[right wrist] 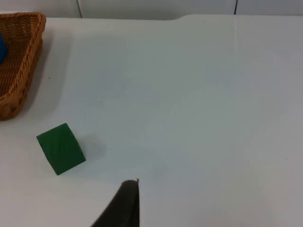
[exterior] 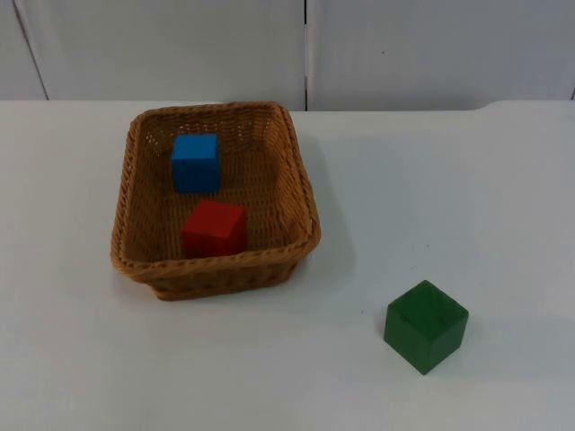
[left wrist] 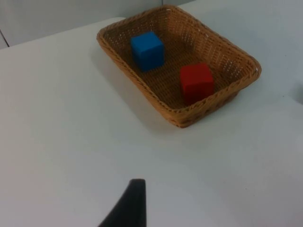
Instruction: Pick up one cube with each hand and place exactly two cubes into the same basket, leaving the remaining cube outside.
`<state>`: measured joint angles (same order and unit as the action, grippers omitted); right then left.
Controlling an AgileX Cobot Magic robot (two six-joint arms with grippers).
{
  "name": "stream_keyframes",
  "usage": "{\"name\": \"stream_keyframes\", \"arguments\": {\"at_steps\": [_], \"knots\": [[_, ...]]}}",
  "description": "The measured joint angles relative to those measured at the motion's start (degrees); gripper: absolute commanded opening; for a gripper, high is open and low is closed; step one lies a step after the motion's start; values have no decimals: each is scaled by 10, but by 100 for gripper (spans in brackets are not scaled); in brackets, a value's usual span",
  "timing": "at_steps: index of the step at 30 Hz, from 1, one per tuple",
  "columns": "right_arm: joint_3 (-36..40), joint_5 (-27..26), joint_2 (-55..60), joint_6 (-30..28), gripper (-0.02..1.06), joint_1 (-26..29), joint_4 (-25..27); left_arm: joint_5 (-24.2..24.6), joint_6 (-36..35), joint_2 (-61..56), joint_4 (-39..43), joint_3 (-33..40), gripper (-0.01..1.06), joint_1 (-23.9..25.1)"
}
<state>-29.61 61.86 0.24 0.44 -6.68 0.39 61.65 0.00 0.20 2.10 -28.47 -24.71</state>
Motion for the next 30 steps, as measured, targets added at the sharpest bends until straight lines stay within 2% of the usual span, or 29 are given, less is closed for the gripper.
{"name": "stream_keyframes", "arguments": {"at_steps": [10, 19, 30], "knots": [[0, 0, 0, 0, 105, 0, 0, 0, 0, 0, 0, 0, 105, 11], [0, 0, 0, 0, 105, 0, 0, 0, 0, 0, 0, 0, 105, 105], [0, 0, 0, 0, 105, 0, 0, 0, 0, 0, 0, 0, 105, 180]]}}
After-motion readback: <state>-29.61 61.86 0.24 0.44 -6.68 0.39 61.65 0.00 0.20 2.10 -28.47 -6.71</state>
